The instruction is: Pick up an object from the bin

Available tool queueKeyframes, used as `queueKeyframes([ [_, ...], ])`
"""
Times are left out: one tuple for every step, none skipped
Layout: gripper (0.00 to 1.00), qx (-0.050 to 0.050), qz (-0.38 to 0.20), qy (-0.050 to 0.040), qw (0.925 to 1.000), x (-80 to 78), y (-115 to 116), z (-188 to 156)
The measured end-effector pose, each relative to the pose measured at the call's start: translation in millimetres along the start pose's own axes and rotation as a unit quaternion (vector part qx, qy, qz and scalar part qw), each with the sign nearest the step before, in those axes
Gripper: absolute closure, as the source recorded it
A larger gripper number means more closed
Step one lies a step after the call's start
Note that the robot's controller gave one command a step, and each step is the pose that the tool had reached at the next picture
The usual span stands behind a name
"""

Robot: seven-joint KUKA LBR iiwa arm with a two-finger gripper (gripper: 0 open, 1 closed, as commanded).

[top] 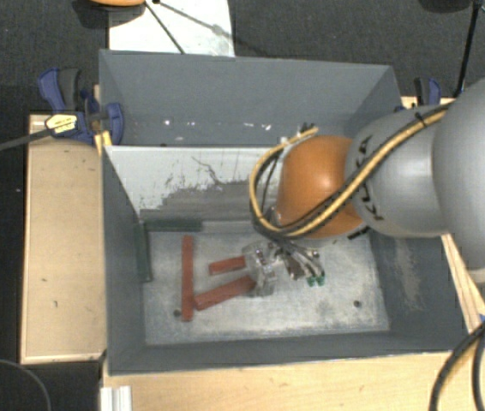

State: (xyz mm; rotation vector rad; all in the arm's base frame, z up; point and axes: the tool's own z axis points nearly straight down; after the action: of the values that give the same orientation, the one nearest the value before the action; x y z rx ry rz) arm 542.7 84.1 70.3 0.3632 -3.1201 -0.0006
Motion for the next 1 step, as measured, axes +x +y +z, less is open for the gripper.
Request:
queueKeyframes([
  [1.0,-0.001,-0.02,0.002,0.9998,-14.5,-11.1,-50.8],
])
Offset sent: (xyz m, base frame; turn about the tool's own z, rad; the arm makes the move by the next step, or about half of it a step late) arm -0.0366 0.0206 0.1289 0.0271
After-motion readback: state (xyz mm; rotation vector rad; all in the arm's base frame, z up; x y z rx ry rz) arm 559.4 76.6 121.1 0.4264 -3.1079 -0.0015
